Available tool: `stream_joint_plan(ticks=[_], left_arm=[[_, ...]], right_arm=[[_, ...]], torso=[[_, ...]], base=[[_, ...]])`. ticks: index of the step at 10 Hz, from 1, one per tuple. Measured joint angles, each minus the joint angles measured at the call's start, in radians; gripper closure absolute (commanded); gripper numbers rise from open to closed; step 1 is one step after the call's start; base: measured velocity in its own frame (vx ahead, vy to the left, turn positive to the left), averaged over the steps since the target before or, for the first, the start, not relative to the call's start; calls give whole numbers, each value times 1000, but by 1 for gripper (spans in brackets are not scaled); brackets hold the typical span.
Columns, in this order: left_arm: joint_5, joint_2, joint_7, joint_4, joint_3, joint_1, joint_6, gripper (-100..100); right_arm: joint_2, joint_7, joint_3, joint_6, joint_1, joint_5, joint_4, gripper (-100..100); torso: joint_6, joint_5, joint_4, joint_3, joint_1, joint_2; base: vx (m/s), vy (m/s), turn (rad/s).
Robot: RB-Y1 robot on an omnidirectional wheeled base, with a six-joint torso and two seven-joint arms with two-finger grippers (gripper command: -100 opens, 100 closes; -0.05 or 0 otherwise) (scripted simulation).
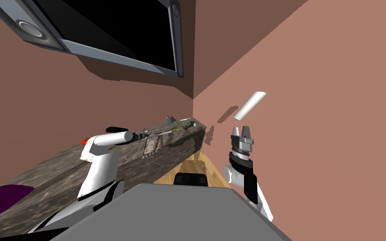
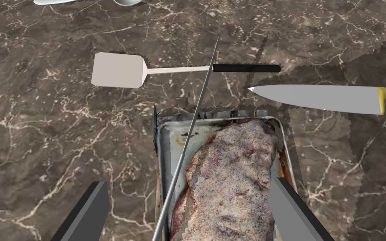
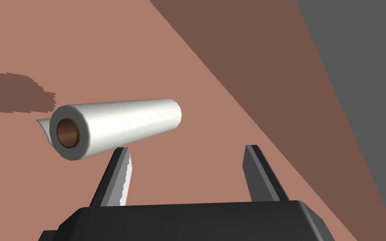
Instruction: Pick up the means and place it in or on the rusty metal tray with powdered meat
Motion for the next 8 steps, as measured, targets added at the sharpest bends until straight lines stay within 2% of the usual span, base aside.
stream_joint_plan(ticks=[2, 3, 8], left_arm=[[5, 22, 20, -28, 4, -8, 45, -100], [5, 22, 22, -31, 4, -8, 50, 0], [5, 22, 22, -30, 4, -8, 50, 0]], right_arm=[[0, 0, 0, 0, 0, 0, 0, 0], [0, 0, 0, 0, 0, 0, 0, 0], [0, 0, 0, 0, 0, 0, 0, 0]], torso=[[0, 0, 0, 0, 0, 0], [0, 0, 0, 0, 0, 0], [0, 0, 0, -1, -1, -1]], base=[[-10, 11, -29], [0, 0, 0], [0, 0, 0]])
